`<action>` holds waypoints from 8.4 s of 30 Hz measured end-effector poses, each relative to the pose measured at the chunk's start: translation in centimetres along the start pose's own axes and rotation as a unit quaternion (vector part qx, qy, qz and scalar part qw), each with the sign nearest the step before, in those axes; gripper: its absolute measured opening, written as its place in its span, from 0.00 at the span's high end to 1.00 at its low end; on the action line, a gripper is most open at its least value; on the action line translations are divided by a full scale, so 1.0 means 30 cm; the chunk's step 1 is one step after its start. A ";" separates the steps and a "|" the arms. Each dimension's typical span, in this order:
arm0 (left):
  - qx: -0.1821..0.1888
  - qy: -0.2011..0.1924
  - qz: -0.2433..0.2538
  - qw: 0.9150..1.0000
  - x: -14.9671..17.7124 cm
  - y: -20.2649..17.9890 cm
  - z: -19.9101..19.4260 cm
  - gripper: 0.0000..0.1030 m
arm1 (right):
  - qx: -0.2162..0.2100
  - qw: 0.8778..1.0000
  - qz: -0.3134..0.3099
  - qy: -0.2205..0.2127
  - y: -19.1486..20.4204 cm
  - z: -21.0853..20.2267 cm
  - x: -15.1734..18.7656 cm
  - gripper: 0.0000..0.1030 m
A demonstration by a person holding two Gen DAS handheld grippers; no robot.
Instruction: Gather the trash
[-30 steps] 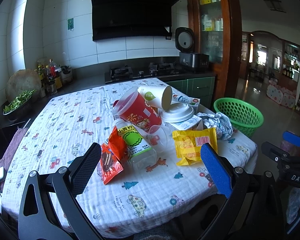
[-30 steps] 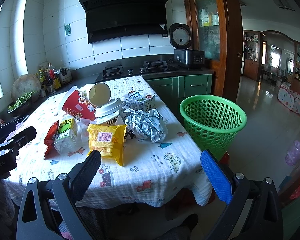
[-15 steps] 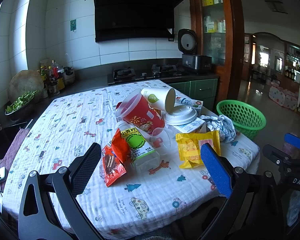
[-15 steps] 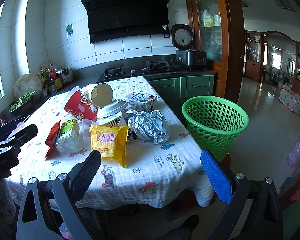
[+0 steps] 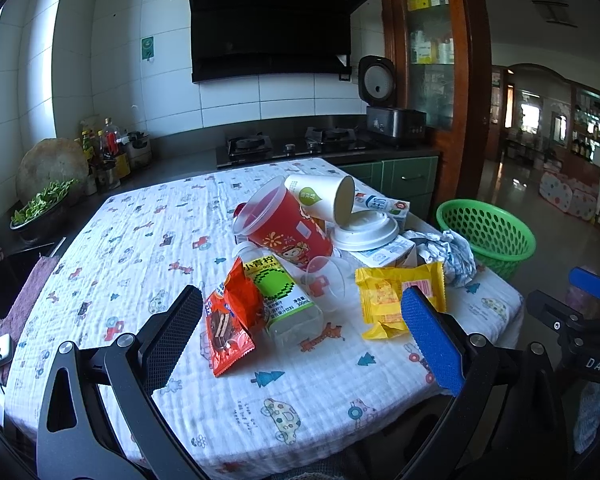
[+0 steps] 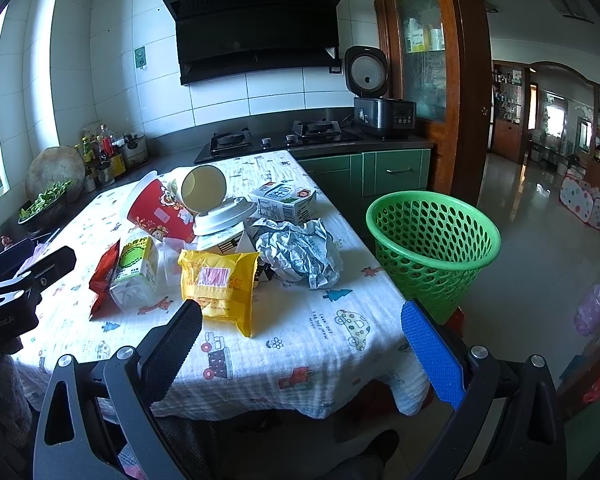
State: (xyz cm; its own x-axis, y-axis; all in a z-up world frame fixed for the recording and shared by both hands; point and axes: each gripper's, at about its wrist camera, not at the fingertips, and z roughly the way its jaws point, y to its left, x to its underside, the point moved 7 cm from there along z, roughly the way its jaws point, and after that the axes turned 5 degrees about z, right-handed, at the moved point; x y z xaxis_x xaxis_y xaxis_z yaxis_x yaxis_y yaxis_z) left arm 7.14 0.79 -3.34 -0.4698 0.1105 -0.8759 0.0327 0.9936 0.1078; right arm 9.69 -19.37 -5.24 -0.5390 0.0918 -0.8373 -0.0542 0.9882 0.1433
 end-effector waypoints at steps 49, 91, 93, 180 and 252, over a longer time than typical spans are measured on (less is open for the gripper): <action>0.018 0.042 -0.005 0.999 -0.012 0.029 0.207 0.05 | -0.022 0.998 -0.034 0.051 0.001 0.275 -0.098 0.07; 0.258 0.156 0.008 0.953 0.037 -0.237 0.477 0.22 | -0.129 0.972 -0.084 0.179 -0.034 0.663 -0.099 0.30; 0.272 0.160 0.002 0.949 0.035 -0.245 0.490 0.25 | -0.134 0.971 -0.078 0.180 -0.039 0.660 -0.099 0.37; 0.357 0.184 0.180 0.898 0.116 -0.445 0.418 0.83 | -0.109 0.988 0.031 0.102 -0.209 0.372 -0.113 0.55; 0.368 0.161 0.106 0.910 -0.420 -0.998 0.824 0.62 | 0.026 0.992 0.103 0.070 -0.713 0.515 -0.230 0.26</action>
State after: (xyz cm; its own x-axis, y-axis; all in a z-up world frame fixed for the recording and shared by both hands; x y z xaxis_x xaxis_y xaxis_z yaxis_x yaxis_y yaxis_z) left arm 33.89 -29.80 -7.17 -0.6145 0.4073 -0.6757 0.6786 0.7096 -0.1894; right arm 27.57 -39.24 -10.68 -0.6466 0.2773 -0.7106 0.1099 0.9557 0.2730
